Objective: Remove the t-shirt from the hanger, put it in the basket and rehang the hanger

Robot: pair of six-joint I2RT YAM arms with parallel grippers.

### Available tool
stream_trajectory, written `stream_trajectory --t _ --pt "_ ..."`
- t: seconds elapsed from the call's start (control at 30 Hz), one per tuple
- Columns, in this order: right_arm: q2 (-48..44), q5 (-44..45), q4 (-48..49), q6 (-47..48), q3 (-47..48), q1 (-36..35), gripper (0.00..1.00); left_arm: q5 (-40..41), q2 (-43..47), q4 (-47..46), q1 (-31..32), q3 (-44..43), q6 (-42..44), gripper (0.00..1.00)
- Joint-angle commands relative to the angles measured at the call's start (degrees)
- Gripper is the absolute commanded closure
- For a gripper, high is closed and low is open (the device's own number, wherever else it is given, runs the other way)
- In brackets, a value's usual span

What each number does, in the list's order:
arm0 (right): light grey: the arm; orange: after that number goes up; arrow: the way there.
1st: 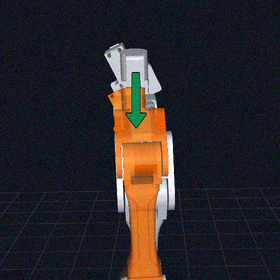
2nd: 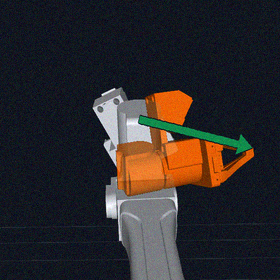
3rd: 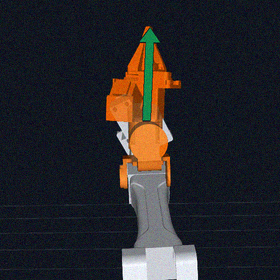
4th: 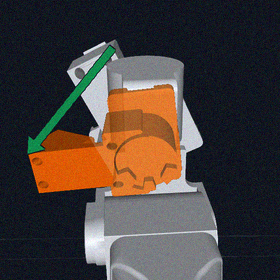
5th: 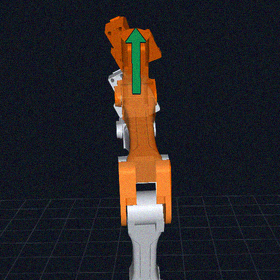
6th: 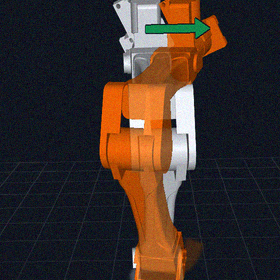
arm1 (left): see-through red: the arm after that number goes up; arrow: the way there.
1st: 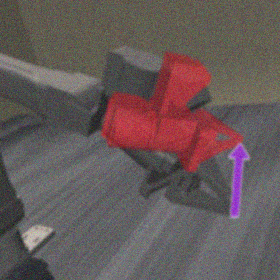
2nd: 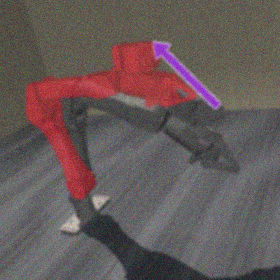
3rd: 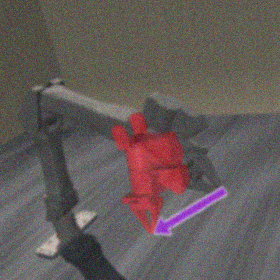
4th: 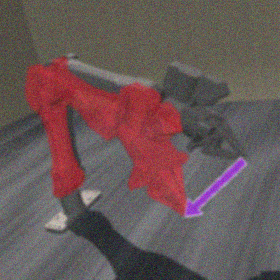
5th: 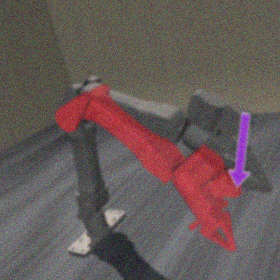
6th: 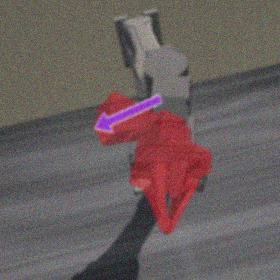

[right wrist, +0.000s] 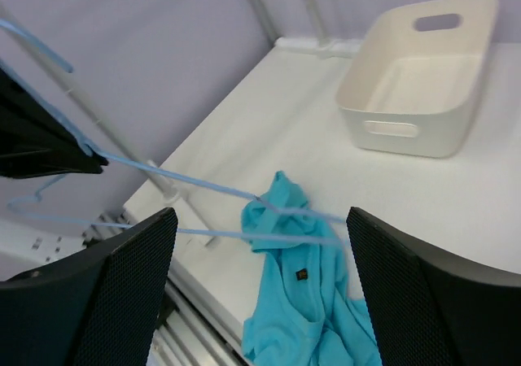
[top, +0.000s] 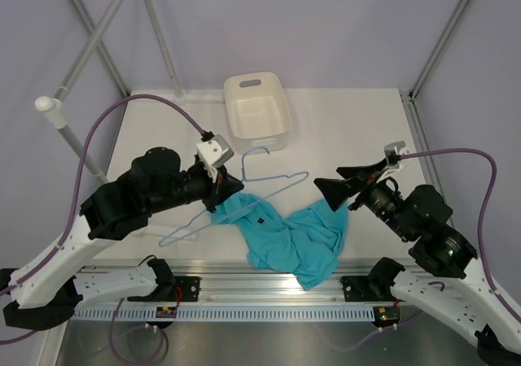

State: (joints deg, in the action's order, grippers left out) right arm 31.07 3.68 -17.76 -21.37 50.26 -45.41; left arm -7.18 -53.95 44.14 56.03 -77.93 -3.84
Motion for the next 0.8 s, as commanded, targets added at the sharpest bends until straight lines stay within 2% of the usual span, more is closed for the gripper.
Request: stream_trajectory --t 0.0,0.1,0.2,0.23,0.33,0.53,0.57,0.77 --pt "-1.7 15.6 -8.0 -6.8 1.0 0.1 0.06 18.6 3.2 -1.3 0.1 0.6 -7.1 1.00" --pt "3.8 16.4 -9.8 -9.2 -2.9 0.0 0.01 30.2 2.8 0.5 0.1 -0.1 -10.2 1.00" --pt "7.9 15.2 -7.4 -11.6 -6.5 0.0 0.00 35.5 2.0 1.7 0.1 -1.4 -12.7 1.00" --pt "10.2 13.2 -5.9 -12.4 -9.4 0.0 0.00 39.5 1.9 2.3 0.1 -2.5 -14.5 1.00" --pt "16.5 6.1 1.7 -12.3 -14.5 0.0 0.00 44.9 1.3 3.6 0.1 -4.3 -17.0 1.00" --pt "33.8 -1.9 17.1 -10.7 -19.7 -0.3 0.00 47.2 -0.3 1.5 0.1 -6.4 -17.0 1.00" --pt "35.7 -1.8 20.8 -10.5 -19.8 -1.7 0.01 47.4 -0.5 0.8 0.1 -6.5 -16.9 1.00" --pt "51.3 -0.3 27.6 -11.1 -16.9 -5.1 0.05 55.2 -3.9 1.4 0.1 -8.6 -20.2 1.00"
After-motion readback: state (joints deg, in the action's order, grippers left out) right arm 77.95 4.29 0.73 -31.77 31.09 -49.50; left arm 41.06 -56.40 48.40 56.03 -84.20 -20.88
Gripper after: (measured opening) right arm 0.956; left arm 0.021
